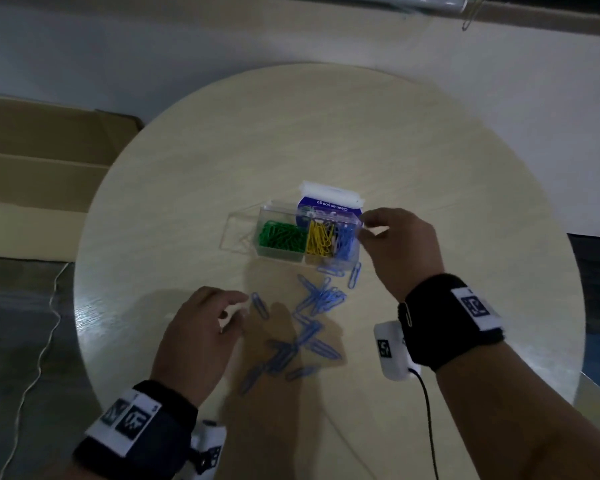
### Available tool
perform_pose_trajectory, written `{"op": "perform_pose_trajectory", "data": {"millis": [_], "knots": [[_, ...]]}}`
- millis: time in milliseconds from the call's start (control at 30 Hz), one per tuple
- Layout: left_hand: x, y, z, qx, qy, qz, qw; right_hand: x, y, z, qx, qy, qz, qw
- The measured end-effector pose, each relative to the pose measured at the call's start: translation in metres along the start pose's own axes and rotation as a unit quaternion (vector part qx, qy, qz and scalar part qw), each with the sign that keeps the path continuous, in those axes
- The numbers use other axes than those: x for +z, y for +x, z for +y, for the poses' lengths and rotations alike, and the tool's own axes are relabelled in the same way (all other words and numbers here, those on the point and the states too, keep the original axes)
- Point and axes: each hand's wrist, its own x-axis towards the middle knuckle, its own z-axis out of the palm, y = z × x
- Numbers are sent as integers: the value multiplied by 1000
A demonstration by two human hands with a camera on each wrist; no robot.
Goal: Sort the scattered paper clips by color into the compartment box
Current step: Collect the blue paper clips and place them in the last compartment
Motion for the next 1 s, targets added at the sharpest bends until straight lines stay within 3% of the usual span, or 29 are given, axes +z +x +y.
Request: {"op": "perform_pose_trajectory", "data": {"millis": [100, 167, 300, 467, 633, 800, 933, 1000], "knots": [[3, -4, -9, 81, 134, -41, 987, 15, -9, 1, -107, -115, -33, 987], [4, 1, -12, 107, 172, -54, 978, 24, -8, 4, -127, -166, -15, 978], [-1, 12, -17, 123, 195, -48, 972, 26, -9, 7, -91, -201, 15, 975], [0, 17, -24, 138, 205, -53, 968, 27, -11, 11, -68, -176, 3, 982], [3, 16, -35, 128, 199, -83, 968, 41, -10, 21, -70, -173, -53, 981], [-8, 6, -35, 122, 188, -112, 968, 24, -27, 34, -14, -7, 70, 997], [-10, -9, -38, 112, 199, -149, 962, 38, -48, 49, 97, -50, -27, 994], [-6, -12, -37, 93, 192, -149, 965, 46, -53, 48, 114, -68, -56, 990]]}}
